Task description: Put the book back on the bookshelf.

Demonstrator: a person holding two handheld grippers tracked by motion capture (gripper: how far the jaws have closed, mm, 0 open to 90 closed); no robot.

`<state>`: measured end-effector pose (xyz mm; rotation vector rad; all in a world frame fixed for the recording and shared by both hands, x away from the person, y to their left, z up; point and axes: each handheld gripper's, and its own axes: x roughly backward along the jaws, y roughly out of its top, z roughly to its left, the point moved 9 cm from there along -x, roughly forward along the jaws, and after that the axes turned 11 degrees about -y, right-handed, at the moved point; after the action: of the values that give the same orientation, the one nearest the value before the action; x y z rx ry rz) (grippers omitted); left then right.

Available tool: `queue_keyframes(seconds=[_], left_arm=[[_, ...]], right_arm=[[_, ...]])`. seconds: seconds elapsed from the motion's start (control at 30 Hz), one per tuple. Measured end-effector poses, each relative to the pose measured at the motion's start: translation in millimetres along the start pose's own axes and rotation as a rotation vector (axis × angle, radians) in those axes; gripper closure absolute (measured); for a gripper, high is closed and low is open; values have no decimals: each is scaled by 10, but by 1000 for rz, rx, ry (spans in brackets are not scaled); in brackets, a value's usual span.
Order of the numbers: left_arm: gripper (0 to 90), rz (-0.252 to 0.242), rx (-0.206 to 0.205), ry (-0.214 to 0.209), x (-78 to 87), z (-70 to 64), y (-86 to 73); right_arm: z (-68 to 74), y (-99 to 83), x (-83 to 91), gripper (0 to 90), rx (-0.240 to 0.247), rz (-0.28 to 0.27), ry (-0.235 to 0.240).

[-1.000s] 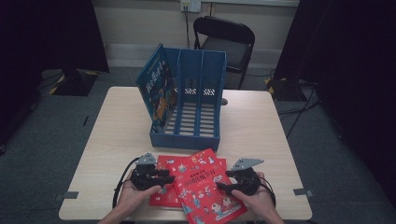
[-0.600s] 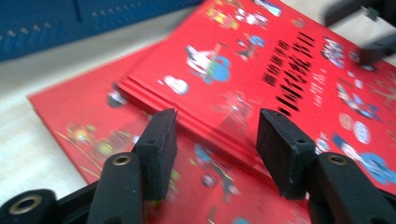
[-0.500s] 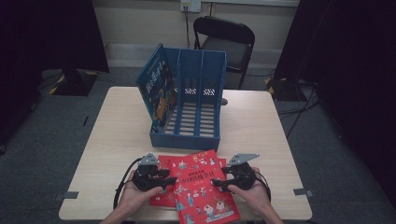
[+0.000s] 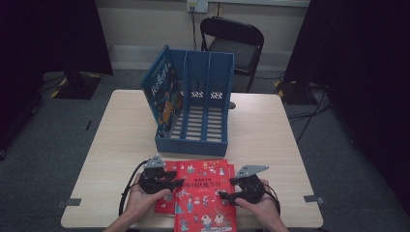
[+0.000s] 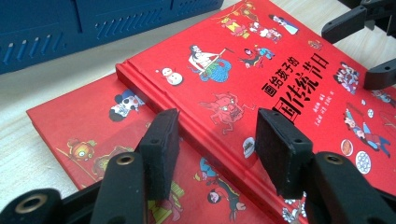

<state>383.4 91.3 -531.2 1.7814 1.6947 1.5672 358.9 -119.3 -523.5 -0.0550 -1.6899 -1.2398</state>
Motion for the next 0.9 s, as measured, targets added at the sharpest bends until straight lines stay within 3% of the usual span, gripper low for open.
queue_keyframes(seconds=[0.1, 0.23, 0.37, 0.5, 0.7, 0.9], left_arm=[[475, 1, 20, 9, -5, -12, 3], [437, 20, 14, 16, -7, -49, -7], [392, 32, 2, 18, -18, -104, -23], [331, 41, 6, -2, -25, -135, -27], [366, 21, 26, -20, -8, -127, -34], [411, 32, 10, -54, -65, -226, -45]], right_arm=[[-21, 26, -27, 303, -6, -10, -12], [-39, 69, -85, 245, -33, -16, -16], [-52, 92, -121, 239, -41, -24, -49], [-82, 139, -170, 238, -68, -34, -80], [-134, 160, -173, 265, -103, -11, -112], [-211, 96, -121, 248, -136, 3, -97]])
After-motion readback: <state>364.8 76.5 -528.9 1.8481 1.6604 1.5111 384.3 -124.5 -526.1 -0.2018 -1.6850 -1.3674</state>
